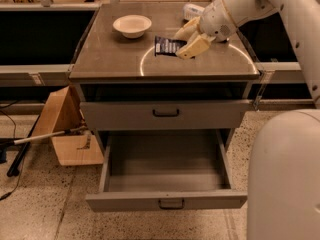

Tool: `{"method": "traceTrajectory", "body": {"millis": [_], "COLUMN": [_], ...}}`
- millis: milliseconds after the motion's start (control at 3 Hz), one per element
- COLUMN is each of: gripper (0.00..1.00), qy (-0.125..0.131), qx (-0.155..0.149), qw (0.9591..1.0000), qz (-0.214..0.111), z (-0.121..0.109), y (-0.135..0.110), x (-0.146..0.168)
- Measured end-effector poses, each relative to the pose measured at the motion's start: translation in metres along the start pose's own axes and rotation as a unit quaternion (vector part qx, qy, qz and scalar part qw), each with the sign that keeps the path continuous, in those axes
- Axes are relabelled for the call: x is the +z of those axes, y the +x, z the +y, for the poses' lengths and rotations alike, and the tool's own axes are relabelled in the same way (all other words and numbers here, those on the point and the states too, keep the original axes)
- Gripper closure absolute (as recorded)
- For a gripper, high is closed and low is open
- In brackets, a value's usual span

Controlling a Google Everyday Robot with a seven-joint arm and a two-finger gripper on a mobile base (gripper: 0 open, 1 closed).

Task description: Place rxbar blueberry into middle drawer

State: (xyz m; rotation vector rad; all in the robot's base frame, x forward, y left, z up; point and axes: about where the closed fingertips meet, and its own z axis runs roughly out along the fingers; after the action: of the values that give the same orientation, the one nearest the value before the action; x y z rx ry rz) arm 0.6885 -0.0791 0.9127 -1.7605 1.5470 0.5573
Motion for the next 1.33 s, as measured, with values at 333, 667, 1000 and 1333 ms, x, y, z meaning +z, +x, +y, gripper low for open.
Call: {"method": "traceTrajectory", "body": {"millis": [333, 667, 1000, 1333], "gripper": [1.00, 1.00, 1.00, 1.00], "qy": [-0.017, -0.040, -0.056, -0.055], "qx": [0.040, 0.077, 0.099, 0.098], "qw": [0.9991, 0.9961, 0.9932, 0.9933], "qz": [-0.003, -0.012, -0.025, -0.024], "z": [0.026, 0.051, 0.069, 0.067], "y": [-0.022, -0.041, -0.056, -0.057], "x": [-0.006, -0.009, -0.012, -0.009]}}
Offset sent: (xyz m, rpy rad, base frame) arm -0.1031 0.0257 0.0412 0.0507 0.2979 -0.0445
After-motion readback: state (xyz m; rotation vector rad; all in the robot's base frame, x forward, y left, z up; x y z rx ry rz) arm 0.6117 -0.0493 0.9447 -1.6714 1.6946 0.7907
